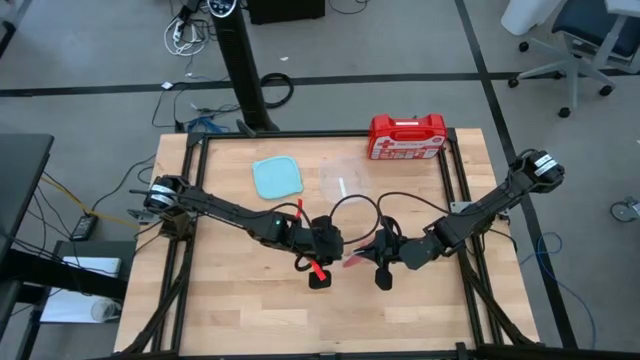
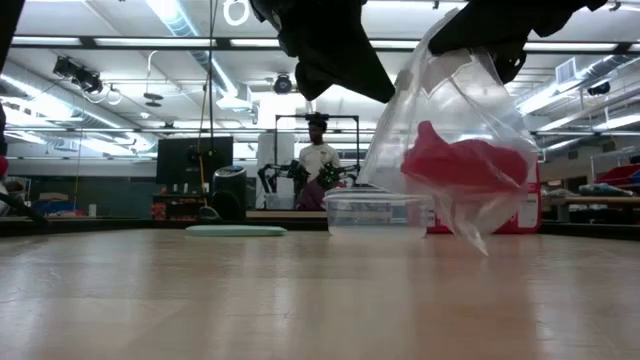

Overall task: Roll bandage
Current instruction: Close the transparent zip bag

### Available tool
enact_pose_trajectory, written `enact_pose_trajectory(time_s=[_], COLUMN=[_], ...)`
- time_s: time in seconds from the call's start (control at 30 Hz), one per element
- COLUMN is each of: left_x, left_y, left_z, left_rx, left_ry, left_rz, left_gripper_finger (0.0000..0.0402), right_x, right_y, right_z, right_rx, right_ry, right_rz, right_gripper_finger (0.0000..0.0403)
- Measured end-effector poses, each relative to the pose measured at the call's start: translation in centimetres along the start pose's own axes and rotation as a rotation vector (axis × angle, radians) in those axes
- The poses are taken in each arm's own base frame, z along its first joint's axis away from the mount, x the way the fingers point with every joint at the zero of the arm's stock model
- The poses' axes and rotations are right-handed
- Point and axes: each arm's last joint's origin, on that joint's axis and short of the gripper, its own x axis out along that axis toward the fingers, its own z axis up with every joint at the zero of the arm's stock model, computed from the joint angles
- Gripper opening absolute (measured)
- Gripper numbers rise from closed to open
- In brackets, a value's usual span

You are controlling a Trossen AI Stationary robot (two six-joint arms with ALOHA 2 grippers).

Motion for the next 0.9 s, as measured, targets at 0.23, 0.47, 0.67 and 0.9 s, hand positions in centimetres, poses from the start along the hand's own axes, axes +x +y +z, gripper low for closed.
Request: enact_pose_trajectory(time_s=[0.23,0.47,0.67,0.9], left_x=[-0.1,-2.2,-2.6,-2.4], left_y=[-0.3,-0.2,-0.1,-0.2], left_z=[0.0,0.5,0.9,0.7], left_rx=[-0.001,-0.039,-0.082,-0.08], left_ry=[0.005,-0.004,-0.033,-0.021], left_rz=[-0.042,-0.047,-0.035,-0.042], left_gripper_finger=[0.0001,0.0023,0.0086,0.0148], right_x=[0.0,0.0,0.0,0.0], right_y=[0.0,0.1,0.1,0.1], right_z=[0.0,0.0,-0.1,-0.1], right_rx=[-0.001,-0.001,-0.002,-0.005], right_ry=[0.002,0.011,0.013,0.014], right_rz=[0.004,0.018,0.018,0.018], right_gripper_finger=[0.0,0.0,0.0,0.0])
